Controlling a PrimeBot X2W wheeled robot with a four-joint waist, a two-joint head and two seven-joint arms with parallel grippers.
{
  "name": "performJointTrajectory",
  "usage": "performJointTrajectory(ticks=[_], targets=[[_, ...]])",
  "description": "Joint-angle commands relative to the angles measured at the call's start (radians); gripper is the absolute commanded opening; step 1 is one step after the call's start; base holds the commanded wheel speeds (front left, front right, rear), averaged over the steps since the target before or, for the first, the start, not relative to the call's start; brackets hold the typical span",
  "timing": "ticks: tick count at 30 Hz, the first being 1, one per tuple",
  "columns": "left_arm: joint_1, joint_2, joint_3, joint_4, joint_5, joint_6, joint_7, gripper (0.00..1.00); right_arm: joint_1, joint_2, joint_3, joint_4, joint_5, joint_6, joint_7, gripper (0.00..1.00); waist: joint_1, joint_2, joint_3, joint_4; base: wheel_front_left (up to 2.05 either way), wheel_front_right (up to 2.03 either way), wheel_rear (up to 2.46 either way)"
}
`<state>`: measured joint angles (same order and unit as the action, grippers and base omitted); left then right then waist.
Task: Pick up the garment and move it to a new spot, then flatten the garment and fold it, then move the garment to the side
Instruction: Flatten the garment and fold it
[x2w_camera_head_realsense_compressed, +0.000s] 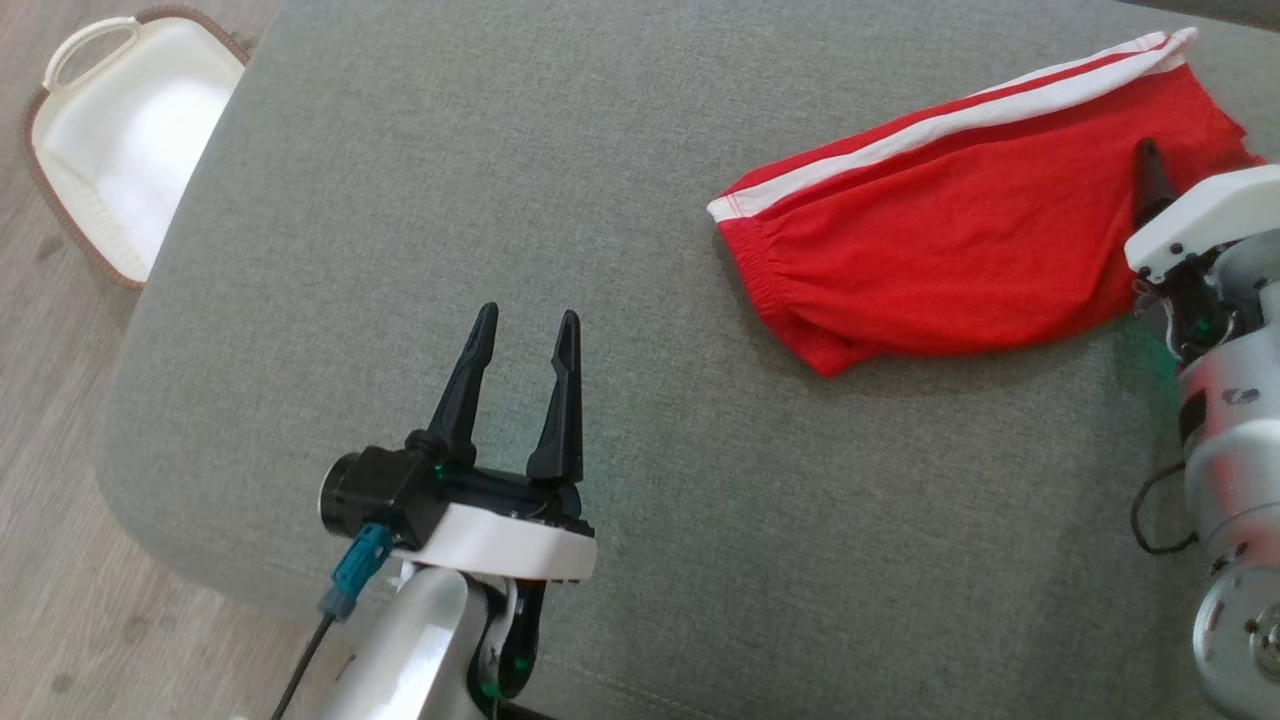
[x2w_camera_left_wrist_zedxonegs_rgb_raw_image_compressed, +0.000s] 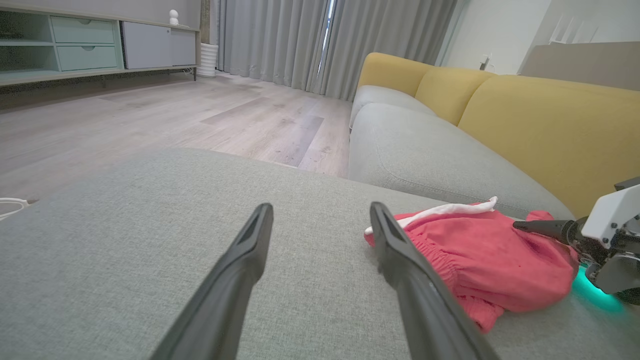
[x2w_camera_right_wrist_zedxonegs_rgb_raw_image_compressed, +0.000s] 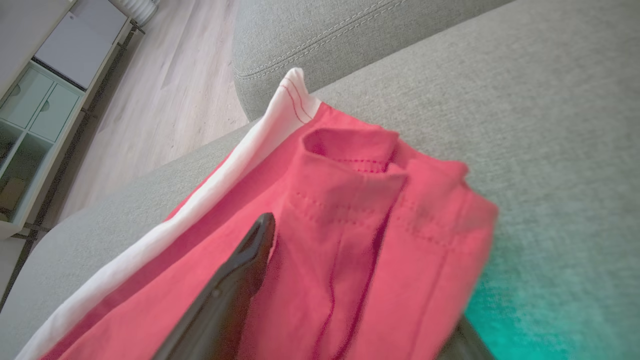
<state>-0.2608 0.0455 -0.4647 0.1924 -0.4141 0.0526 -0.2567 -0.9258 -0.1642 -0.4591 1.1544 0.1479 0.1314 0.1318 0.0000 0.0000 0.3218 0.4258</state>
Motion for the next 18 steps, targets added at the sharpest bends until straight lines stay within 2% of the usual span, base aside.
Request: performJointTrajectory(ticks=[1,3,4,5,11,18], targets=[[-0.026,0.005,0.022,-0.027,-0.005,0.005,-0.005,1.00,-0.023,0.014,0.021,0.006,-0.009,-0.001,0.007,1.00,0.0000,0.0000,0.003,0.004,0.00,0.00,0.00],[-0.027,0.005,0.020,-0.027,-0.007,0.005,-0.005,1.00,-0.033,0.008,0.021,0.021,-0.018,-0.001,0.004,1.00,0.0000,0.0000,0.006,0.008,0.00,0.00,0.00],[-0.027,0.005,0.019,-0.028,-0.008,0.005,-0.005,1.00,-0.036,0.006,0.019,0.028,-0.021,-0.001,0.002,0.89,0.0000,0.0000,0.006,0.009,0.00,0.00,0.00],[-0.027,0.005,0.018,-0.028,-0.008,0.006,-0.005,1.00,-0.039,0.003,0.018,0.034,-0.024,-0.001,-0.004,0.00,0.0000,0.0000,0.006,0.009,0.00,0.00,0.00],[-0.019,0.005,0.027,-0.019,-0.004,0.008,-0.005,1.00,-0.038,0.015,0.017,0.057,-0.030,-0.001,-0.058,0.00,0.0000,0.0000,-0.013,-0.014,0.00,0.00,0.00],[-0.008,0.005,0.043,-0.006,0.014,-0.004,-0.005,1.00,0.006,0.051,0.026,0.048,0.032,-0.001,-0.151,0.00,0.0000,0.0000,-0.067,-0.086,0.00,0.00,0.00]])
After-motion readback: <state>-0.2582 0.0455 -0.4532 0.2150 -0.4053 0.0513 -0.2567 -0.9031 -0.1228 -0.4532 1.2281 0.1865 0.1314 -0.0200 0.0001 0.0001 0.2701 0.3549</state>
